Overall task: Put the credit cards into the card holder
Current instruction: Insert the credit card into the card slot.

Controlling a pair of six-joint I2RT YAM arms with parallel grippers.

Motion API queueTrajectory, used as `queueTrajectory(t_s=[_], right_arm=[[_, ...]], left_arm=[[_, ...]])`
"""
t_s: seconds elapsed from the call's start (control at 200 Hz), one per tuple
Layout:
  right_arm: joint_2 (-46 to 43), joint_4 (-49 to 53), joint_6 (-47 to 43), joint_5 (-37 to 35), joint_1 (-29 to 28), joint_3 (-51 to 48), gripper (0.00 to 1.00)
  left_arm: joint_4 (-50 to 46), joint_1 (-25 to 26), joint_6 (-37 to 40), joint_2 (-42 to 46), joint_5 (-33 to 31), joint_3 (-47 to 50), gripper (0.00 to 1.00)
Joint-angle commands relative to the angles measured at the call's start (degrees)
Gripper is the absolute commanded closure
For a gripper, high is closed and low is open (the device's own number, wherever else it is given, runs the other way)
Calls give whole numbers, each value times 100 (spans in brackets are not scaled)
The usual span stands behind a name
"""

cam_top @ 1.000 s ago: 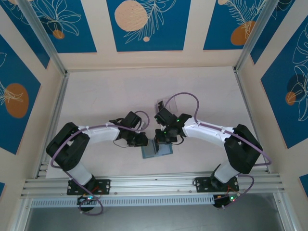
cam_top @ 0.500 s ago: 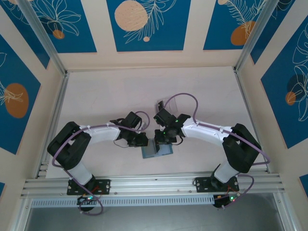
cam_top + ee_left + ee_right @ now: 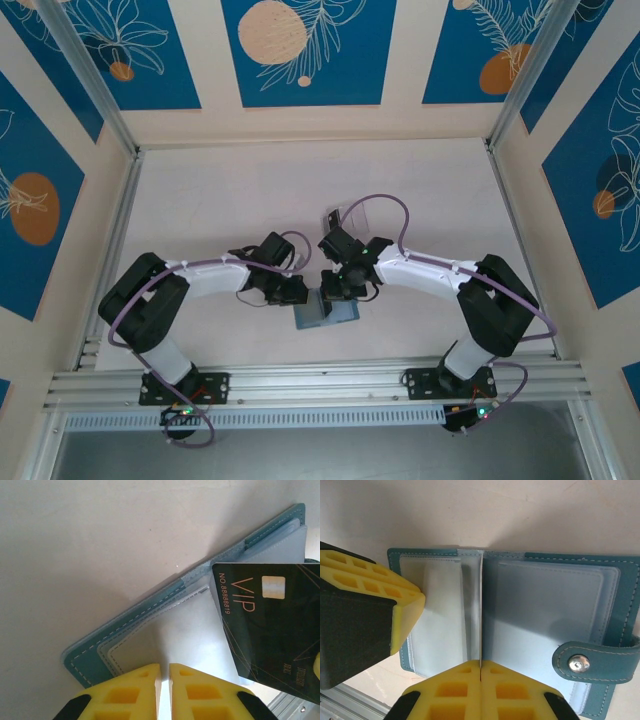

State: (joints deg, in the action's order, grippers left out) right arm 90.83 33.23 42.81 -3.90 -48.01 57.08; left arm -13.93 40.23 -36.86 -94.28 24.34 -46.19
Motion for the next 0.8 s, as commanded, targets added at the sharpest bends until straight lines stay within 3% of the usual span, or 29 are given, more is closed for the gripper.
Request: queueTrajectory(t_s=[0.0, 0.145, 0.335, 0.79], right_arm=[[-330, 99, -122, -22, 82, -147, 100], [-695, -87, -250, 227, 292, -434, 100], [-922, -435, -418, 864, 599, -786, 100], [-955, -1145, -489, 2217, 1056, -1375, 100]], left_arm=[[6, -23, 165, 130, 324, 109, 85], [59, -16, 231, 476, 623, 145, 83], [-332, -23, 353, 697, 304, 178, 82], [-527, -24, 511, 146, -233, 226, 83]])
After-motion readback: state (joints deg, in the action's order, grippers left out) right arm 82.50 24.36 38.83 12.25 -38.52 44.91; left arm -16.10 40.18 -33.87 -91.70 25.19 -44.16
